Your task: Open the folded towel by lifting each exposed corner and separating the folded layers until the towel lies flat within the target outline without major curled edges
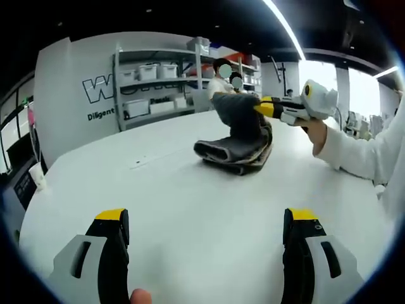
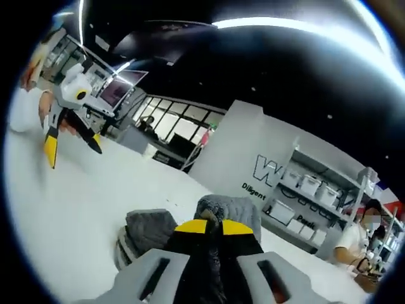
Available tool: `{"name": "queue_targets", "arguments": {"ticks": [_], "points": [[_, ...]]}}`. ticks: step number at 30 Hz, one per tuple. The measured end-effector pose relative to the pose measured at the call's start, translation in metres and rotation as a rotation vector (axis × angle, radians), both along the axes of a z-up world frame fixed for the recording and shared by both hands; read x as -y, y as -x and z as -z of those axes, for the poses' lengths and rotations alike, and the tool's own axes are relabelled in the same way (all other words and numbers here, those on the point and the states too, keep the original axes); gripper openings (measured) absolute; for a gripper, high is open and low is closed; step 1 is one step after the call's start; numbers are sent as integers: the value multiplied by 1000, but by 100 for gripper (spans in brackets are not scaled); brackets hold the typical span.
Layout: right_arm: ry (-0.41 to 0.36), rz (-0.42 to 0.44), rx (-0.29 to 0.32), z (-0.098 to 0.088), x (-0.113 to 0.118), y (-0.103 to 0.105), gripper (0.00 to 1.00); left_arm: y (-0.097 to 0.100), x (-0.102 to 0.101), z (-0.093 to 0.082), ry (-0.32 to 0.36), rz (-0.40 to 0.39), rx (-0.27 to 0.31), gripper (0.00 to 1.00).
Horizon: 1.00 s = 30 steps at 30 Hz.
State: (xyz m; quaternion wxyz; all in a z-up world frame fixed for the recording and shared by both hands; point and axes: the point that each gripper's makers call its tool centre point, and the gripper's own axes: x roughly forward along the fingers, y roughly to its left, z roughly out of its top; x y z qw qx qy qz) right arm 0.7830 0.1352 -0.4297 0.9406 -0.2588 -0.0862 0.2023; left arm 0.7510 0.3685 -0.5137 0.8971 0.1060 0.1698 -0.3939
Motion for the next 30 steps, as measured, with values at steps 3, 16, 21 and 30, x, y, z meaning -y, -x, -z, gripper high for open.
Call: {"name": "queue_targets", "arguments": {"ticks": [3,16,21,30], "points": [[-5,30,12,-5,14,-1,0,1,0,0,0,-1,-1,100],[-96,177,6,-13,77,-7,0,1,0,1,-3,-4,-3,100],[-125,223,3,-13,98,-8,0,0,-1,1,-1,-7,-3,100],[-216,301,-36,0,139,-7,0,0,-2,2,-2,-6,-6,100]]}}
